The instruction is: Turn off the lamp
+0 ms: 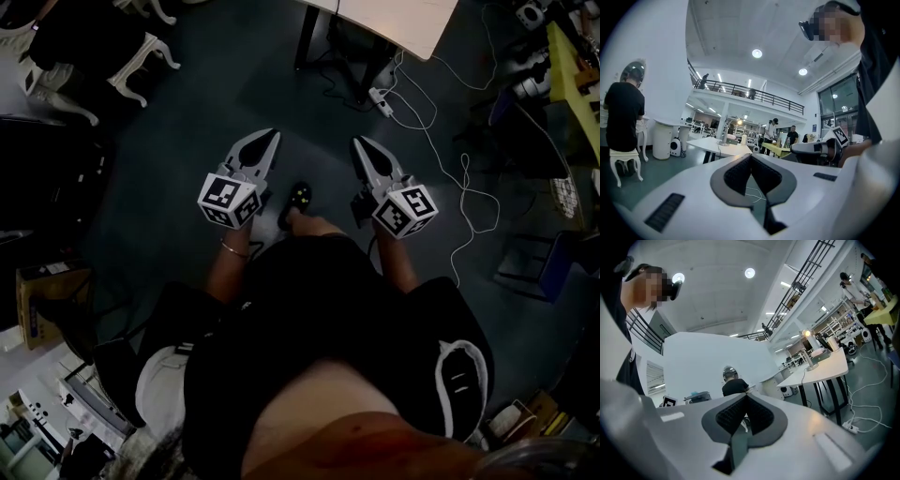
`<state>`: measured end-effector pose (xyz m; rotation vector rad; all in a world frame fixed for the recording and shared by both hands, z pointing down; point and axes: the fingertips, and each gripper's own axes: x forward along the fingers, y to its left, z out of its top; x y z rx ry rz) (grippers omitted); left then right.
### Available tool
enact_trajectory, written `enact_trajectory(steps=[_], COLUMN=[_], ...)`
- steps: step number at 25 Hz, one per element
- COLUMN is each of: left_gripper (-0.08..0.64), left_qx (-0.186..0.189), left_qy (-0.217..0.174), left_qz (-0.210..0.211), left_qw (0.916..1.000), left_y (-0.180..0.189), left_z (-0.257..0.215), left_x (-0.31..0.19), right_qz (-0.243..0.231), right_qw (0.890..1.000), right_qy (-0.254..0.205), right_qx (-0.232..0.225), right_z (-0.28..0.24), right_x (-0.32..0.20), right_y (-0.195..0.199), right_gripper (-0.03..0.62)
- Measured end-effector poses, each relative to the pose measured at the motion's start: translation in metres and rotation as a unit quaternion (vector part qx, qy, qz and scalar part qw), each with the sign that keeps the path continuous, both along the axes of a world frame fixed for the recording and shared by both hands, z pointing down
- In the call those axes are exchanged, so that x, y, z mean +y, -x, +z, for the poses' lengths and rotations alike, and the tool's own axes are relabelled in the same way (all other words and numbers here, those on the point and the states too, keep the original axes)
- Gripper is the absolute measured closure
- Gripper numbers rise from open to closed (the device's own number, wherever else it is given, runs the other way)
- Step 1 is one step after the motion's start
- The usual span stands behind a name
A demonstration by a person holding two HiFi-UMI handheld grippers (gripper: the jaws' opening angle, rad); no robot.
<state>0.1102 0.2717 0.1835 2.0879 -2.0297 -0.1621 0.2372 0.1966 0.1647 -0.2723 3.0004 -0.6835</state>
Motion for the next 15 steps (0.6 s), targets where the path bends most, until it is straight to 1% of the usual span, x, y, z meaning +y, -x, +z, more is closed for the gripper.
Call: enact_trajectory(steps=[4, 9, 12, 15], left_gripper=[0.554, 0.553, 0.554, 0.554], left_qx=[0.013, 0.018, 0.014, 0.017], left_qy=[0.003, 0.001, 0.001, -0.002], left_qz=[-0.015, -0.025, -0.031, -0.027], left_qw=[0.9998, 0.9995, 0.9994, 0.9995], left_y=[0.03, 0.071, 0.089, 0.1], left_z=[0.004, 0.004, 0.004, 0.005], left_x=[-0.005, -0.021, -0.033, -0.048], right_qz=[-0.011, -0.008, -0.006, -0.002], right_qw=[1.0, 1.0, 1.0, 1.0], right_qy=[-0.008, -0.01, -0.011, -0.011], right_qx=[0.007, 0.008, 0.006, 0.008], right_z=[0.005, 0.004, 0.003, 0.004], right_x=[-0.008, -0.031, -0.047, -0.061], right_y=[0.033, 0.069, 0.083, 0.094], right_gripper=[0.592, 0.592, 0.592, 0.592])
